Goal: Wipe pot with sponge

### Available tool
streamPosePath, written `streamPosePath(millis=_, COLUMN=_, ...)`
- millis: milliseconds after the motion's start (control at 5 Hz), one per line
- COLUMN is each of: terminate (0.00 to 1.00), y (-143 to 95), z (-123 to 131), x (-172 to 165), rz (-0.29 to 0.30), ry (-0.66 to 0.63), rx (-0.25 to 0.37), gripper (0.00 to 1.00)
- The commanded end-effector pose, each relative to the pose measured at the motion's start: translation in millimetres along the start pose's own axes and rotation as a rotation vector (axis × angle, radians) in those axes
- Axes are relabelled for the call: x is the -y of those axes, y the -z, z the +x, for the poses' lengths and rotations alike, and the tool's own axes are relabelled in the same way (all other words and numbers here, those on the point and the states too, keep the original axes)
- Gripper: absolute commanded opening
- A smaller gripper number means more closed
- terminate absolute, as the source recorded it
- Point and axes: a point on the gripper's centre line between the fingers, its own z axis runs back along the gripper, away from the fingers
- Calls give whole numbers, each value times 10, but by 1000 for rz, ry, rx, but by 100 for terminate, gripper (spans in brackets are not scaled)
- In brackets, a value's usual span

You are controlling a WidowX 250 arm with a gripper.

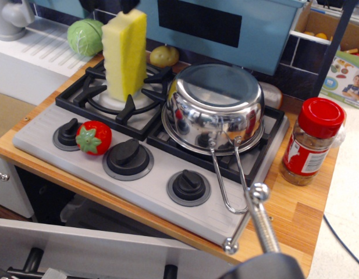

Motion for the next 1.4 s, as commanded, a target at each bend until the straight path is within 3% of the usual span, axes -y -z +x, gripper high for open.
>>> streamPosePath(millis=0, terminate=0, y=116, z=100, x=71, rz=58, ry=25, rx=72, gripper=100)
streamPosePath(millis=200, terminate=0, y=223, z=135, x=44, rz=80, ry=13, rx=63, gripper=100)
streamPosePath(millis=400, terminate=0, y=162, z=105, x=77, rz=74, ry=-3, rx=79, gripper=0)
streamPosePath(millis=600, terminate=0, y=5, z=64, x=225, rz=57, ry=-6, rx=102, gripper=0)
streamPosePath(millis=800, terminate=0, y=-355, z=-47, x=543, rz=9, ry=-2, rx=112, gripper=0)
streamPosePath(millis=1000, terminate=0, y=-482, z=-94, x=765, rz=5, ry=-11, rx=134, gripper=0)
streamPosePath(millis=1200, terminate=0, y=-332, z=-81, x=1005, rz=66, ry=-7, rx=156, gripper=0)
